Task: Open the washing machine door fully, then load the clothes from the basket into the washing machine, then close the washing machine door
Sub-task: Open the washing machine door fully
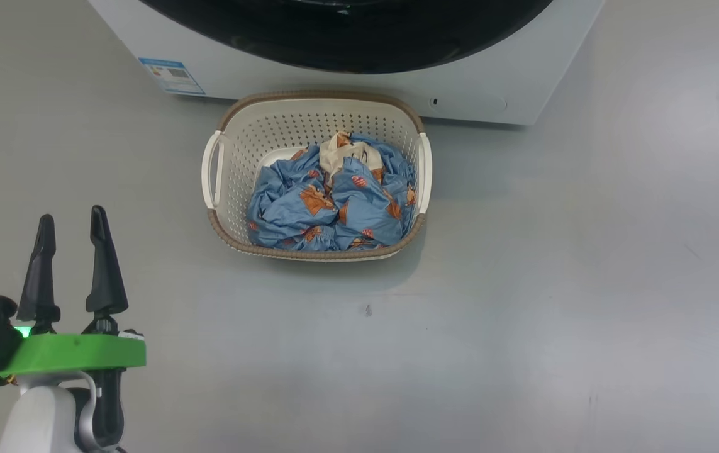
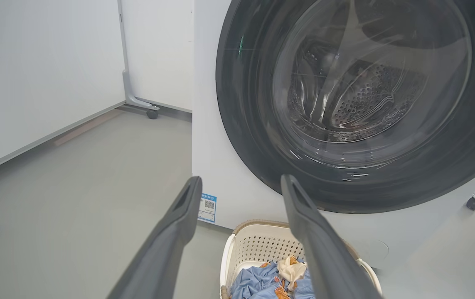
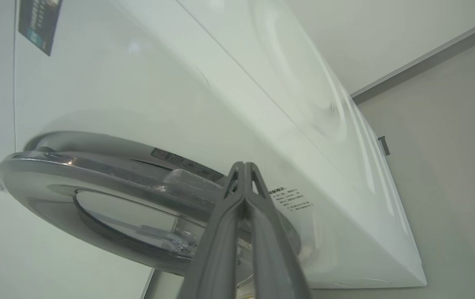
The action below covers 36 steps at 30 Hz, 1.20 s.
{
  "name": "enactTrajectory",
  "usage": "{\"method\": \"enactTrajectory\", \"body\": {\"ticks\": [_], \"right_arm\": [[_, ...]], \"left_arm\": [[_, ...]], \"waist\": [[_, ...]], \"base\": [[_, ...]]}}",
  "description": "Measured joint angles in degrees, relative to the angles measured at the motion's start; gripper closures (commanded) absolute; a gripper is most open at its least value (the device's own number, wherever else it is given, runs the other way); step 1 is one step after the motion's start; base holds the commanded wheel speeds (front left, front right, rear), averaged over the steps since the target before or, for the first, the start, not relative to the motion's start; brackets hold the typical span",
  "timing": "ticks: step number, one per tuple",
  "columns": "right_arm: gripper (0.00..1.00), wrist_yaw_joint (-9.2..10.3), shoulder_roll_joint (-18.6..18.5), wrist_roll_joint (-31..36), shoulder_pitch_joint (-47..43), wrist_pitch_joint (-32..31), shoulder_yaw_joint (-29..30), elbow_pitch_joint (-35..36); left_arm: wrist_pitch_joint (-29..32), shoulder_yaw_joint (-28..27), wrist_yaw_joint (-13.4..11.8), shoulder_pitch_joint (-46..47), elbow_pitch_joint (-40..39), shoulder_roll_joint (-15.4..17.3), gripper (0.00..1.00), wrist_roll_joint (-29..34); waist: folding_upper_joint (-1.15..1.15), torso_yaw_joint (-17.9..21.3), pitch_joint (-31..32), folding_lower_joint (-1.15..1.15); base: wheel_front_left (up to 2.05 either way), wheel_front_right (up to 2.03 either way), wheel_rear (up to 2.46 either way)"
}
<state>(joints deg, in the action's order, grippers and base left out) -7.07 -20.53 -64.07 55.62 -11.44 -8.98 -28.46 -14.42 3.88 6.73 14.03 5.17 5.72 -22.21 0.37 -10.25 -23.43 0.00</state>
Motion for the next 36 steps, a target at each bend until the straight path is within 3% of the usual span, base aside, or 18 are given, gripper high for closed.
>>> {"method": "enactTrajectory", "body": {"ticks": [20,36], "right_arm": [[1.0,0.0,-1.7,-5.9,9.8,-13.2,-2.4,-1.7],[1.0,0.01,-3.3,-6.0,15.1,-16.9,-4.4,-3.9]], "left_arm": [[-0.2,0.3,0.3,2.5,-0.9,-1.9,0.0,-0.5],[-0.2,1.0,0.3,3.7,-0.5,-2.6,0.0,-2.2]], "waist": [[0.0,-5.0,-6.2,0.0],[0.0,-7.5,-8.8,0.0]], "base": [[0.0,0.0,0.0],[0.0,0.0,0.0]]}}
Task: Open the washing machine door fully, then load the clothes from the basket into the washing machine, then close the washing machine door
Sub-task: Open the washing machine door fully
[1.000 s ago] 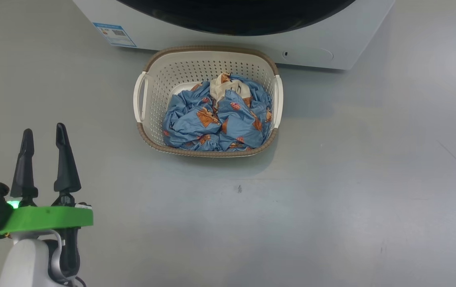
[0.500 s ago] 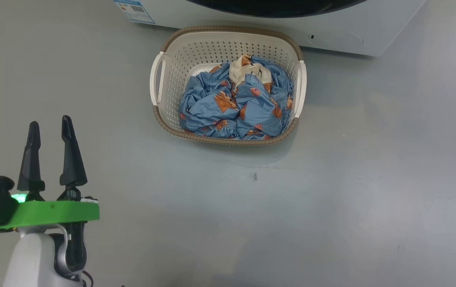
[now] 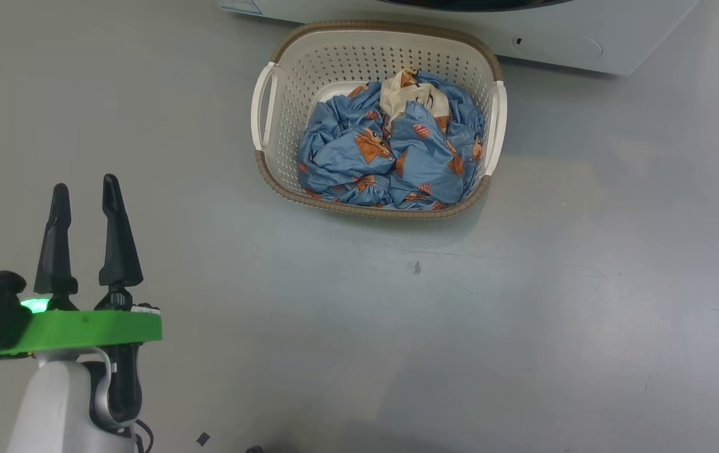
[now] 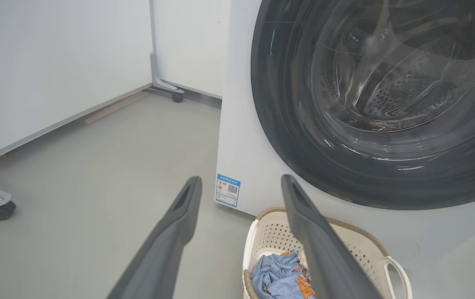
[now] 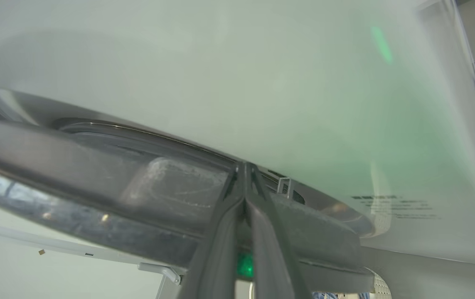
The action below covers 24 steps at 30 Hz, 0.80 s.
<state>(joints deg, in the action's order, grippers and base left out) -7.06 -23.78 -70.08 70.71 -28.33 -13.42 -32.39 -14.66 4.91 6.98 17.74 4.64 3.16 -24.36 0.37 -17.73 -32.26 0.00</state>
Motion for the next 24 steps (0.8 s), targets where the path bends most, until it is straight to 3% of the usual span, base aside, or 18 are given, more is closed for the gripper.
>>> {"method": "enactTrajectory", "body": {"ticks": [11,24], "right_arm": [[1.0,0.05,0.0,-0.4,-0.6,-1.2,-2.0,-1.6],[1.0,0.08,1.7,-4.8,-8.1,-0.8,-3.7,-0.4]], "left_arm": [[0.0,-0.6,0.0,0.2,1.3,-0.7,0.0,-0.4],[0.0,-1.3,0.0,0.1,2.8,-0.6,0.0,-0.3]], "waist": [[0.0,-0.7,0.7,0.0],[0.0,0.2,5.2,0.0]], "base": [[0.0,0.0,0.0],[0.0,0.0,0.0]]}}
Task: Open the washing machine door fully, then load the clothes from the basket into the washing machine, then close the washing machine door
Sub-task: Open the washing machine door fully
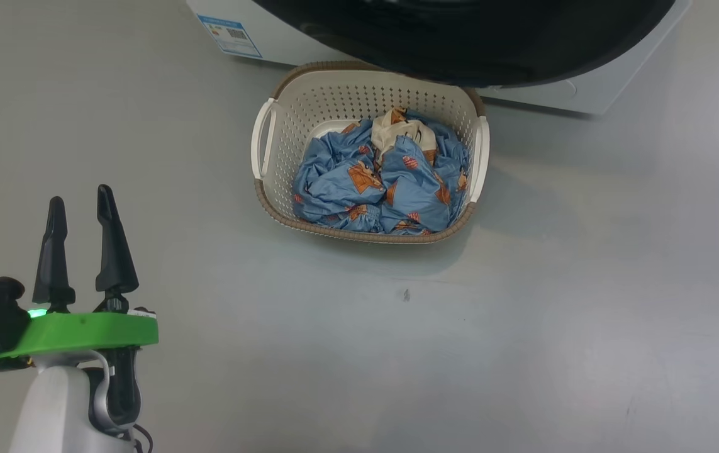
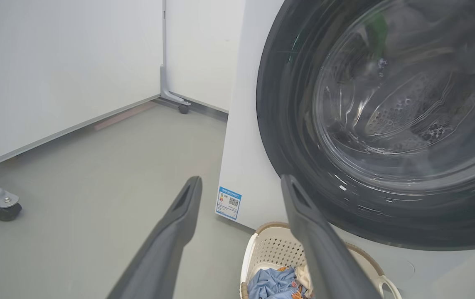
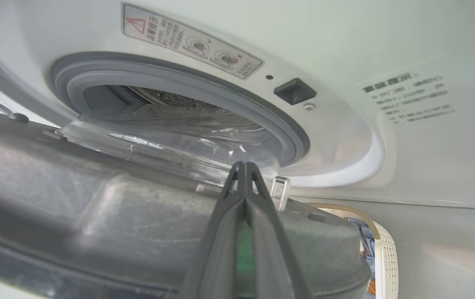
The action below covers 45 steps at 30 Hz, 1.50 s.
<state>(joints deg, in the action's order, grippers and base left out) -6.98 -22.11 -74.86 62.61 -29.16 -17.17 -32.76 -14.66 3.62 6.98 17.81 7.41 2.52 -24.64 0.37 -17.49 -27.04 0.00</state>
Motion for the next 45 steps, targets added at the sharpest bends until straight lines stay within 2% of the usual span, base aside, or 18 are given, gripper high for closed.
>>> {"method": "enactTrajectory", "body": {"ticks": [13,20,33,45], "right_arm": [[1.0,0.46,3.3,-5.2,-9.0,0.7,-1.7,3.1],[1.0,-0.08,7.9,-7.3,-12.3,0.9,-4.8,7.3],[1.0,-0.05,7.2,-9.5,-19.2,0.4,-6.6,10.0],[1.0,-0.07,7.9,-11.7,-26.5,-0.8,-9.0,12.3]], "left_arm": [[0.0,0.3,0.0,-1.9,0.6,0.5,0.0,0.5],[0.0,0.2,0.0,-3.8,1.4,1.7,0.0,1.6],[0.0,0.6,0.0,-5.8,2.3,2.0,0.0,2.0],[0.0,1.6,0.0,-8.1,3.7,3.0,0.0,2.1]], "waist": [[0.0,1.6,5.6,0.0],[0.0,2.1,8.5,0.0],[0.0,2.1,12.9,0.0],[0.0,-0.2,16.7,0.0]], "base": [[0.0,0.0,0.0],[0.0,0.0,0.0],[0.0,0.0,0.0],[0.0,0.0,0.0]]}}
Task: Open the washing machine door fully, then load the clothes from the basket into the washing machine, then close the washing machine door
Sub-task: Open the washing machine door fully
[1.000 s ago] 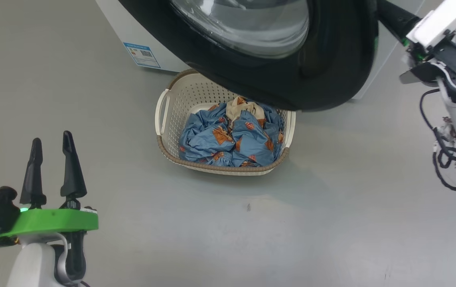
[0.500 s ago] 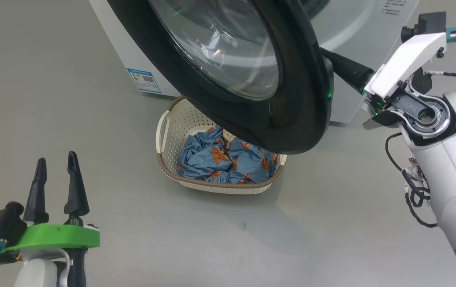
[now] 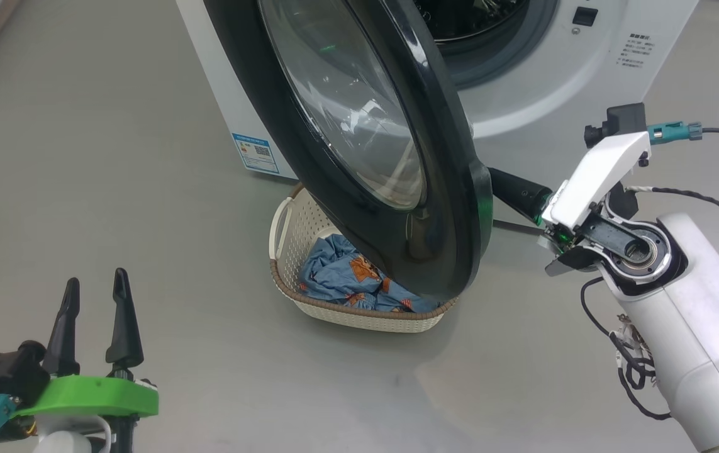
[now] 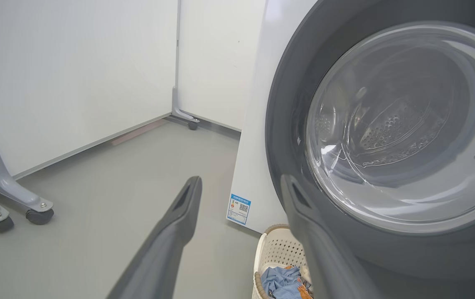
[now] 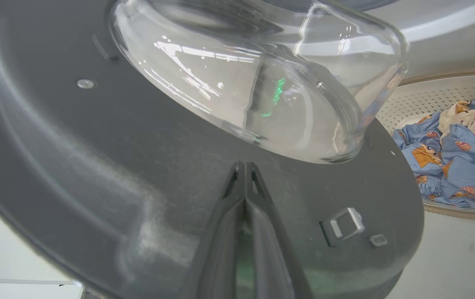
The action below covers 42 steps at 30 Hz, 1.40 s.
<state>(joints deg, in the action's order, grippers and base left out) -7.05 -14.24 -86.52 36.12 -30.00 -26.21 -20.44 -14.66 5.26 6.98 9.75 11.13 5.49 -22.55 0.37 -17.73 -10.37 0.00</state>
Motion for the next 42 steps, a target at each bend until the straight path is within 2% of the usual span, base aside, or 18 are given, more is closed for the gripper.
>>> {"method": "enactTrajectory", "body": {"ticks": [16,27,42], "right_arm": [[1.0,0.01,1.7,-1.6,-6.8,0.1,-2.4,4.4],[1.0,0.01,3.4,-1.9,-7.9,0.3,-3.7,5.8],[1.0,0.01,3.7,-1.9,-7.8,0.0,-5.2,6.2]], "left_arm": [[0.0,0.7,0.0,-2.1,0.6,0.7,0.0,0.2],[0.0,0.6,0.0,-2.5,0.4,1.6,0.0,0.2],[0.0,-1.0,0.0,-3.0,-0.2,1.7,0.0,0.2]], "waist": [[0.0,-4.8,4.0,0.0],[0.0,-8.1,4.9,0.0],[0.0,-9.1,4.3,0.0]], "base": [[0.0,0.0,0.0],[0.0,0.0,0.0],[0.0,0.0,0.0]]}}
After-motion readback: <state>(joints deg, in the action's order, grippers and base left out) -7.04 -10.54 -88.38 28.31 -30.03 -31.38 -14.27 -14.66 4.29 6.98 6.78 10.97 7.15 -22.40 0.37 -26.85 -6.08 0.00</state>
